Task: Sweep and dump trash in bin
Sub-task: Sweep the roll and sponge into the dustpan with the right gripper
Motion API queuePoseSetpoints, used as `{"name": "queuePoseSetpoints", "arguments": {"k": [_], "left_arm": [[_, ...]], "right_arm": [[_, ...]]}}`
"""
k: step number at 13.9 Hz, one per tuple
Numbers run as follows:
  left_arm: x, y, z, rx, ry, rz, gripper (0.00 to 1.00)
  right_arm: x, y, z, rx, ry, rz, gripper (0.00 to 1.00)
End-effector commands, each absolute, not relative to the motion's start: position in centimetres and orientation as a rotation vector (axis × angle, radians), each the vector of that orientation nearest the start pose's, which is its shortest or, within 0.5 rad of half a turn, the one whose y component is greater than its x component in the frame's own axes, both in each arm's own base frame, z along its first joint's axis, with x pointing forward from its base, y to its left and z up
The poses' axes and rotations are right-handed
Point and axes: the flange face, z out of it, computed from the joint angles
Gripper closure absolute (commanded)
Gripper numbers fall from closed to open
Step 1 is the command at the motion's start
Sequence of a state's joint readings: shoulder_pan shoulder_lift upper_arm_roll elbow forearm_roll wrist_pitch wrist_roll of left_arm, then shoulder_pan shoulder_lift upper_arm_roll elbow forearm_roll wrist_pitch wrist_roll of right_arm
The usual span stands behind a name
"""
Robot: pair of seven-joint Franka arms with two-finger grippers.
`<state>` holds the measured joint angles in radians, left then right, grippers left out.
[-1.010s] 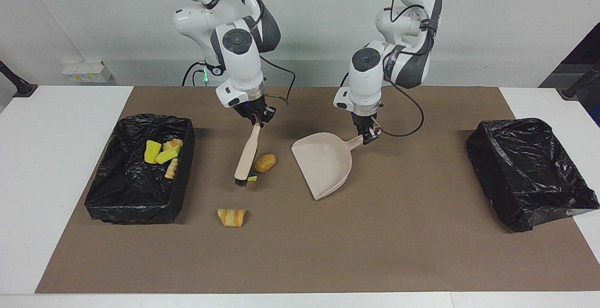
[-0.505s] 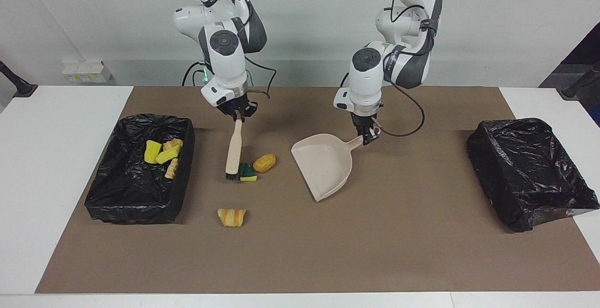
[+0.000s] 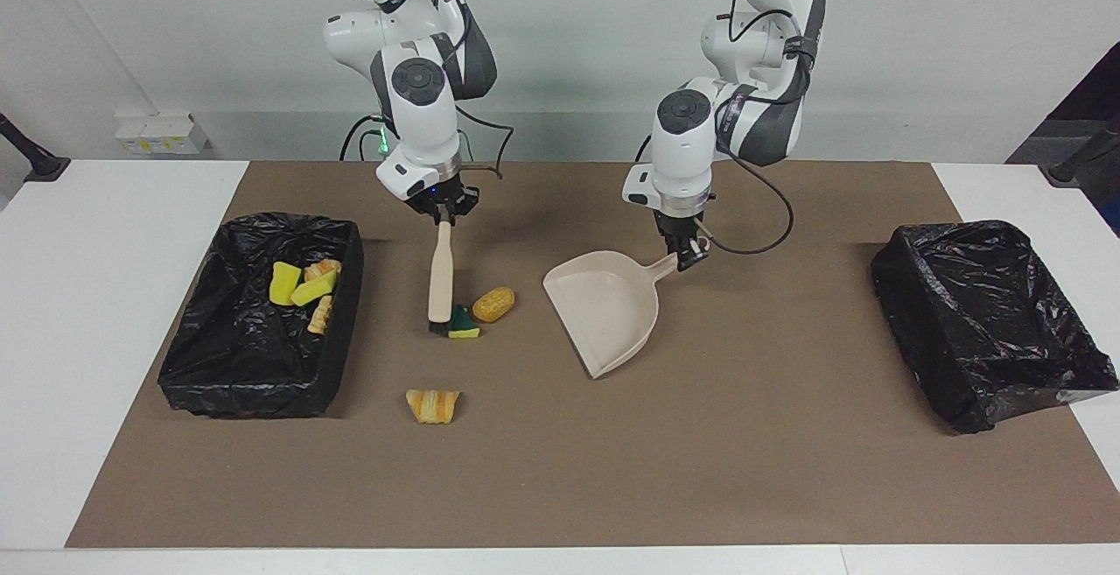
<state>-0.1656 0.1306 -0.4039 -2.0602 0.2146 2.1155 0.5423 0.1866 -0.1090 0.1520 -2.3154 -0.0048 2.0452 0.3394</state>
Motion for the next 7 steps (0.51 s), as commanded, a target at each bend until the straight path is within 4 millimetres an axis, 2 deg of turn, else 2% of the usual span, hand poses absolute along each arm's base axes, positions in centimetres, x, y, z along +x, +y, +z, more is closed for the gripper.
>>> {"name": "queuePoseSetpoints", "arguments": {"k": [1, 4, 7], "left_arm": [[49.0, -29.7, 37.4, -2.442, 1.745, 0.063, 1.00], [48.7, -30.5, 36.7, -2.438, 1.766, 0.070, 1.00], [48.1, -31.6, 37.0, -2.422, 1.793, 0.056, 1.00]], "right_arm": [[45.6, 16.3, 37.7, -3.192, -0.051, 0.239, 1.00], [45.5, 19.1, 37.6, -3.095, -0.017, 0.266, 1.00], [44.6, 24.2, 37.0, -3.019, 0.031, 0.279, 1.00]]}}
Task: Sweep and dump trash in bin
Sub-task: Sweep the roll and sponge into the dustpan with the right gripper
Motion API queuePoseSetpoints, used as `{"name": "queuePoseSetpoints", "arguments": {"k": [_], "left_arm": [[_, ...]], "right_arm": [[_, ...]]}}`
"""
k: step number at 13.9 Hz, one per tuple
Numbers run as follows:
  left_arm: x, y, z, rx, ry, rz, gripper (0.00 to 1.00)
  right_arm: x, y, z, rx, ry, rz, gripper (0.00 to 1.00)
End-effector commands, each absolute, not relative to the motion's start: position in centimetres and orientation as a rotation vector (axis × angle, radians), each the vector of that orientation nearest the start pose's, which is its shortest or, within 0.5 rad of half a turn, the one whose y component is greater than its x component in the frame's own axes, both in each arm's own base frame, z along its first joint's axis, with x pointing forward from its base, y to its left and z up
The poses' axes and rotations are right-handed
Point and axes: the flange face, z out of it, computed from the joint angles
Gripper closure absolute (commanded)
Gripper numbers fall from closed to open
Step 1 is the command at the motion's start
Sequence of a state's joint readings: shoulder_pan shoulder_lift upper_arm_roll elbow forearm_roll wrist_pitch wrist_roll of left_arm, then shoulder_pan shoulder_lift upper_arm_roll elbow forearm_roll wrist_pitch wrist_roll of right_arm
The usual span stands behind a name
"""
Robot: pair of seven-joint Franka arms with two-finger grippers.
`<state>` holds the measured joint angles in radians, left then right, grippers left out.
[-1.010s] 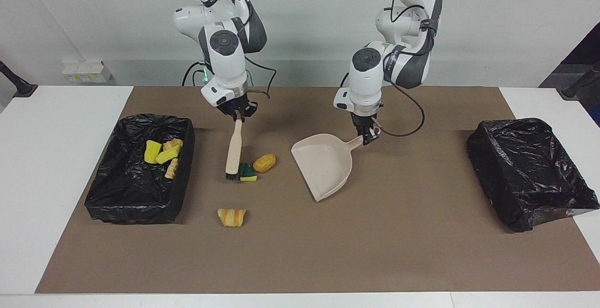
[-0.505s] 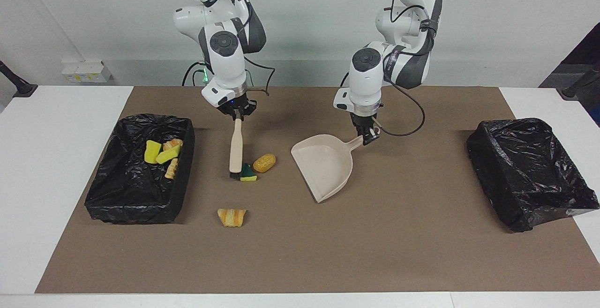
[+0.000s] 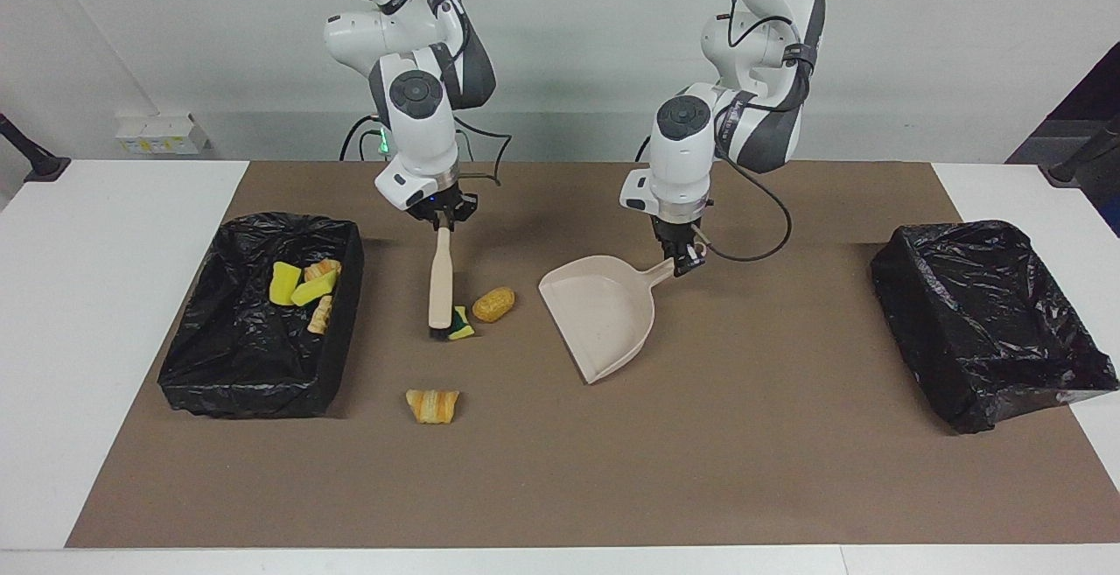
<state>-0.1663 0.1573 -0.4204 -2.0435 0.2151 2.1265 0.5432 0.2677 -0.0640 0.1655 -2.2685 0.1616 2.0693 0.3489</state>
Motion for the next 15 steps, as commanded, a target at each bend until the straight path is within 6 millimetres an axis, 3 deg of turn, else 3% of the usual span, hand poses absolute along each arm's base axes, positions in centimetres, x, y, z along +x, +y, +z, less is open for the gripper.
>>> {"name": "queuePoseSetpoints", "arguments": {"k": [1, 5, 8, 10, 12, 15], "left_arm": [[48.1, -31.7, 37.0, -2.424, 1.795, 0.048, 1.00], [48.0, -31.8, 37.0, -2.424, 1.797, 0.051, 1.00], [48.1, -31.7, 37.0, -2.424, 1.797, 0.049, 1.00], [48.2, -31.8, 36.9, -2.426, 1.801, 0.031, 1.00], [48.2, -31.8, 36.7, -2.428, 1.805, 0.003, 1.00], [48.3, -31.7, 36.7, -2.428, 1.806, 0.001, 1.00]], "right_arm": [[44.6, 25.6, 37.2, -2.993, 0.065, 0.280, 1.00], [43.3, 30.1, 38.7, -2.920, 0.080, 0.295, 1.00], [44.2, 31.8, 40.0, -2.906, 0.097, 0.273, 1.00], [43.3, 33.6, 40.5, -2.892, 0.114, 0.265, 1.00], [43.3, 33.7, 40.7, -2.885, 0.101, 0.262, 1.00], [44.4, 32.3, 42.6, -2.872, 0.081, 0.230, 1.00]]}}
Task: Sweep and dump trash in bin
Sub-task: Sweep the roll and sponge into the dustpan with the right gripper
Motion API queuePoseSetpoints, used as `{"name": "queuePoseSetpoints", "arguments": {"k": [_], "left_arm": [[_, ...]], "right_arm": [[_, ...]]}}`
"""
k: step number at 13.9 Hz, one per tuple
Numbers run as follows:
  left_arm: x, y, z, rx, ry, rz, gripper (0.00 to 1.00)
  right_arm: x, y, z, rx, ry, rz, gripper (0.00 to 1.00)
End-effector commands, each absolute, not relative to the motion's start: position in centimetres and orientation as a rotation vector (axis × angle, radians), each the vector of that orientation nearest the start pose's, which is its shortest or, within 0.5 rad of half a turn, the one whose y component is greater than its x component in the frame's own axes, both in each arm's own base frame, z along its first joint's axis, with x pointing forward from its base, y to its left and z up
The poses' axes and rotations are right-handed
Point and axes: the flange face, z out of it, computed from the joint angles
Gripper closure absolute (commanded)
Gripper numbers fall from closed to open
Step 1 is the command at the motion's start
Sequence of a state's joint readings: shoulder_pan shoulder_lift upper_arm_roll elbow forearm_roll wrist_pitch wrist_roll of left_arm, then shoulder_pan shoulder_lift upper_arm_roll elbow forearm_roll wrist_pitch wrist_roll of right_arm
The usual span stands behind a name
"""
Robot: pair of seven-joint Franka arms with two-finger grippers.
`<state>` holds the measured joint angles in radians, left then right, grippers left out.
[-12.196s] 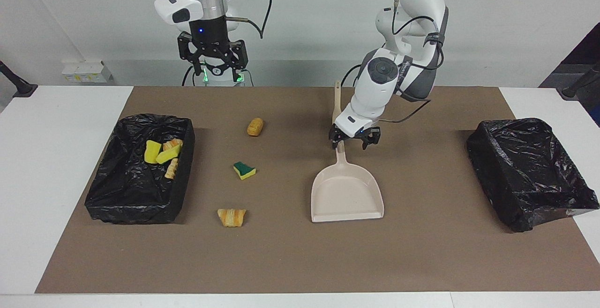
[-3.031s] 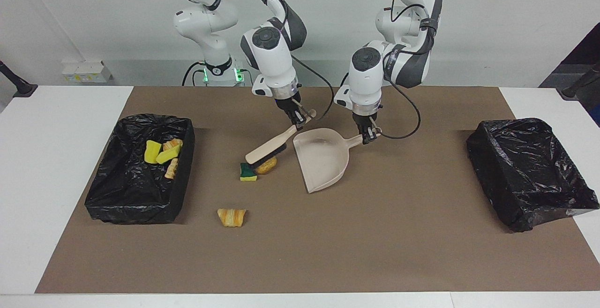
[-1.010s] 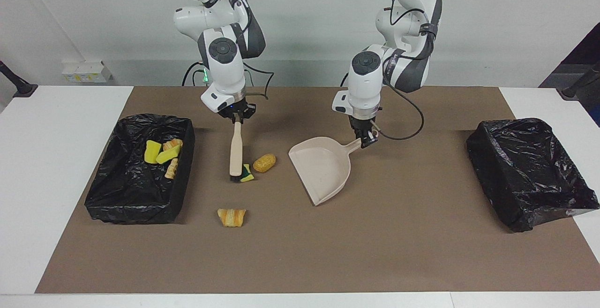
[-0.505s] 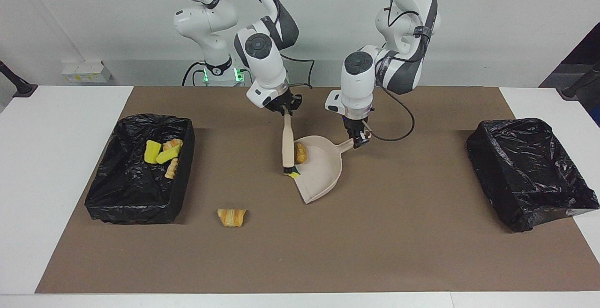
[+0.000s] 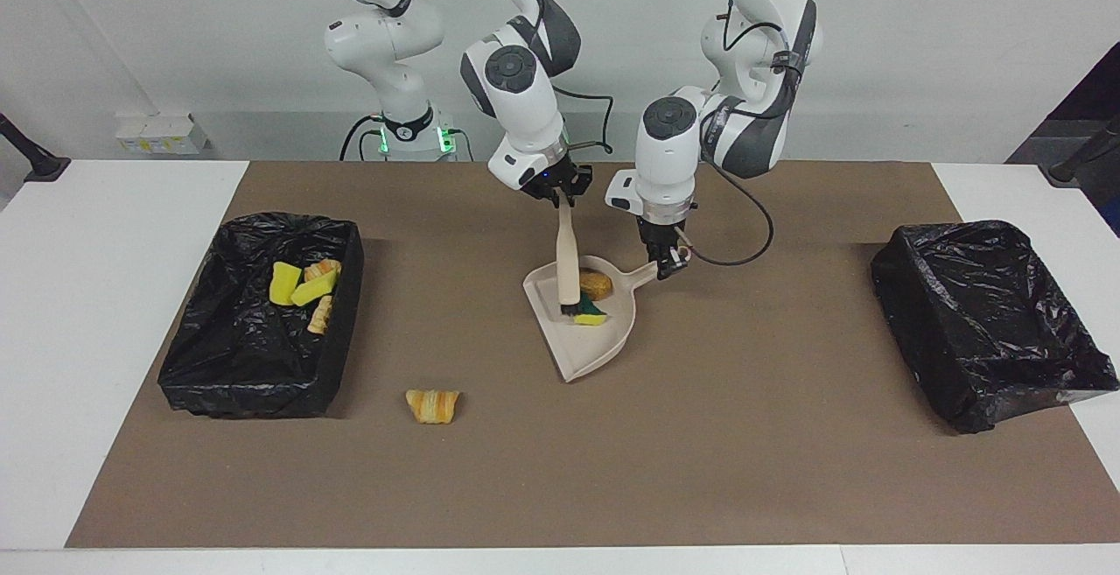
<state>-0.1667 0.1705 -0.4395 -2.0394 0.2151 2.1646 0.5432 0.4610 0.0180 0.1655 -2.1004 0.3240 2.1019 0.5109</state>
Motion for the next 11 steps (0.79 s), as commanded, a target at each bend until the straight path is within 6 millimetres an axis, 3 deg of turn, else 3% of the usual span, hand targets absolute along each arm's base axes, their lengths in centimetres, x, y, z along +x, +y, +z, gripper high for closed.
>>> {"name": "queuePoseSetpoints", "arguments": {"k": [1, 4, 8, 11], "left_arm": [[48.3, -31.7, 36.6, -2.429, 1.807, 0.005, 1.00], [48.5, -31.5, 36.4, -2.432, 1.806, 0.008, 1.00], [48.6, -31.4, 36.4, -2.439, 1.800, 0.006, 1.00], [48.6, -31.4, 36.5, -2.439, 1.800, 0.003, 1.00]], "right_arm": [[44.6, 32.1, 42.6, -2.881, 0.064, 0.218, 1.00], [45.4, 31.3, 42.4, -2.878, -0.018, 0.185, 1.00], [44.1, 32.4, 42.8, -2.871, 0.085, 0.229, 1.00], [45.3, 31.4, 43.0, -2.879, 0.078, 0.195, 1.00]]}}
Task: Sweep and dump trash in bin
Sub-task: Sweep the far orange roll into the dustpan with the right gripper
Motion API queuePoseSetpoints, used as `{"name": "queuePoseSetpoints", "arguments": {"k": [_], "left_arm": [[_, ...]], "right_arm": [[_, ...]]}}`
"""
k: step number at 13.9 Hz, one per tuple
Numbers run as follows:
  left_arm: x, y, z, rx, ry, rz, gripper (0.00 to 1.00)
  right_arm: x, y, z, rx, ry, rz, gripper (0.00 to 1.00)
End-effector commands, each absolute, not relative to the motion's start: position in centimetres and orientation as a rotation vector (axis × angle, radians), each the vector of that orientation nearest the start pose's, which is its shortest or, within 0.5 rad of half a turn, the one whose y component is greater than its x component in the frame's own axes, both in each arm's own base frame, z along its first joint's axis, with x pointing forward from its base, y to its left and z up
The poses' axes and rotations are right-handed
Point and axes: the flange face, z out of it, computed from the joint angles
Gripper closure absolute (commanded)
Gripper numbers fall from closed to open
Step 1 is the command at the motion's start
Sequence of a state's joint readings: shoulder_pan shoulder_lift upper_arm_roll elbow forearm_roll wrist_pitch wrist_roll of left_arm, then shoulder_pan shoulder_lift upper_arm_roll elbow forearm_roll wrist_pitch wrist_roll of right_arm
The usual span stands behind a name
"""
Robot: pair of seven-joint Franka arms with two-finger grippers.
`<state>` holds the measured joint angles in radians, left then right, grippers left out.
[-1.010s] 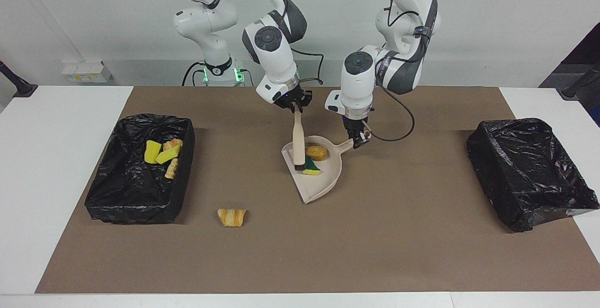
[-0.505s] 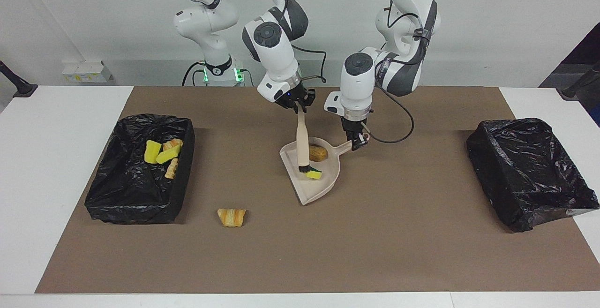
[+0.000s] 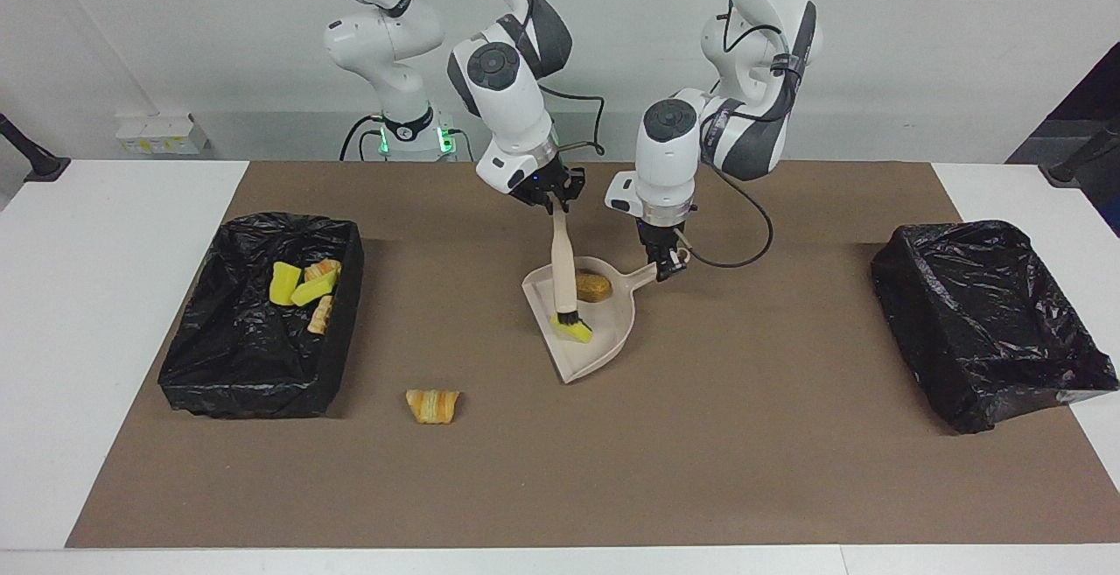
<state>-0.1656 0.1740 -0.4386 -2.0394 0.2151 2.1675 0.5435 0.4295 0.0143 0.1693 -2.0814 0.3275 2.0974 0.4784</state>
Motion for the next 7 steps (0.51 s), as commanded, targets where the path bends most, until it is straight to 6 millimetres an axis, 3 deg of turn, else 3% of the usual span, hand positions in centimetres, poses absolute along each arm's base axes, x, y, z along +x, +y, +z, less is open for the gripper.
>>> {"name": "queuePoseSetpoints", "arguments": {"k": [1, 3, 5, 7], "left_arm": [[48.7, -31.3, 36.5, -2.440, 1.798, 0.002, 1.00], [48.7, -31.2, 36.4, -2.442, 1.796, 0.006, 1.00], [48.8, -31.1, 36.4, -2.445, 1.793, 0.004, 1.00], [49.5, -30.6, 36.0, -2.466, 1.779, 0.021, 1.00]], "right_arm": [[46.6, 29.9, 42.5, -2.876, 0.064, 0.172, 1.00], [51.6, 23.8, 42.1, -2.875, -0.019, 0.122, 1.00], [55.2, 18.3, 42.1, -2.970, -0.069, 0.045, 1.00], [58.1, 15.3, 42.7, -3.054, -0.089, 0.028, 1.00]]}}
